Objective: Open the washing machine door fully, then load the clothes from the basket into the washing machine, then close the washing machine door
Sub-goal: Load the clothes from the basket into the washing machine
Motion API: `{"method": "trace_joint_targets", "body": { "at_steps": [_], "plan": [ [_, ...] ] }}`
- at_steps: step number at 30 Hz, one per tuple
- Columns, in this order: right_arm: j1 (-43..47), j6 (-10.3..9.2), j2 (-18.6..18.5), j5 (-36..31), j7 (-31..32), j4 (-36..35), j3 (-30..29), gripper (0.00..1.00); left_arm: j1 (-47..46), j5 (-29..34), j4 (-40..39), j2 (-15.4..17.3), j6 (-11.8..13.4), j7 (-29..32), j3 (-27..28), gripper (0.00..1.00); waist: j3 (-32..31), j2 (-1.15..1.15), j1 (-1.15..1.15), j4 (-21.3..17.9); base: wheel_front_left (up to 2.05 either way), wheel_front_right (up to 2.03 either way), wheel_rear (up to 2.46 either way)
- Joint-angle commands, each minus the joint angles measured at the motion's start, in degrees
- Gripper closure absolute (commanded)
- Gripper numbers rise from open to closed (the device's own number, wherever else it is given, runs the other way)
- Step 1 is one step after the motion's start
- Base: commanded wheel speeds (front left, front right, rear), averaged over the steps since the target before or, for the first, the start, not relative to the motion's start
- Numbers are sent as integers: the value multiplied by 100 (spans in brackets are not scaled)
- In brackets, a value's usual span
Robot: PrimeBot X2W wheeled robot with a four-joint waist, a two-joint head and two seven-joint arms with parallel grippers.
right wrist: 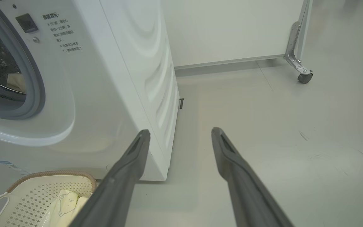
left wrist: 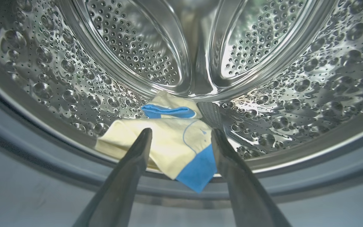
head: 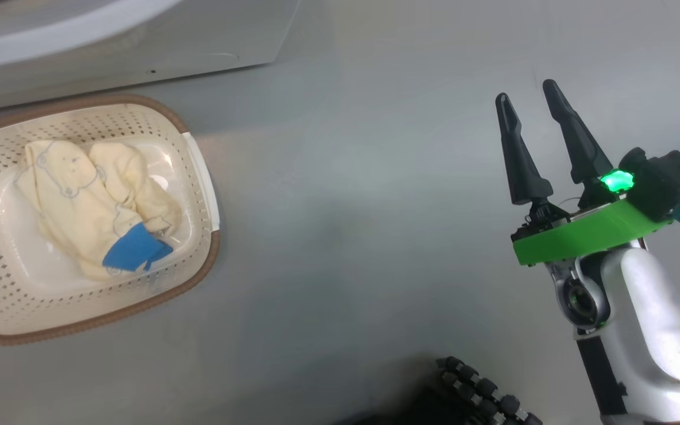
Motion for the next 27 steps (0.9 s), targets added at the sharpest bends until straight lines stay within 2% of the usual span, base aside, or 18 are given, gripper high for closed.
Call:
{"method": "trace_joint_targets", "body": {
  "at_steps": [1,11,19,27],
  "plan": [
    [161,25,-30,-53,-38,-183,12,0,105,-38,-267,233,70,-105,170,0,-123,0,0,120,0,0,0],
    [367,25,-30,-428,-38,-273,-374,0,2139,-308,-2116,142,661,-684,331,0,-616,0,0,642,0,0,0],
    [628,25,-69,-731,-38,-274,-592,0,3619,-281,-3289,22,1371,-824,454,0,-1098,0,0,1103,0,0,0],
    [1020,25,-224,-874,-37,-181,-673,0,4872,-250,-3694,-324,1586,-870,778,0,-1694,0,0,1472,0,0,0]
  ]
}}
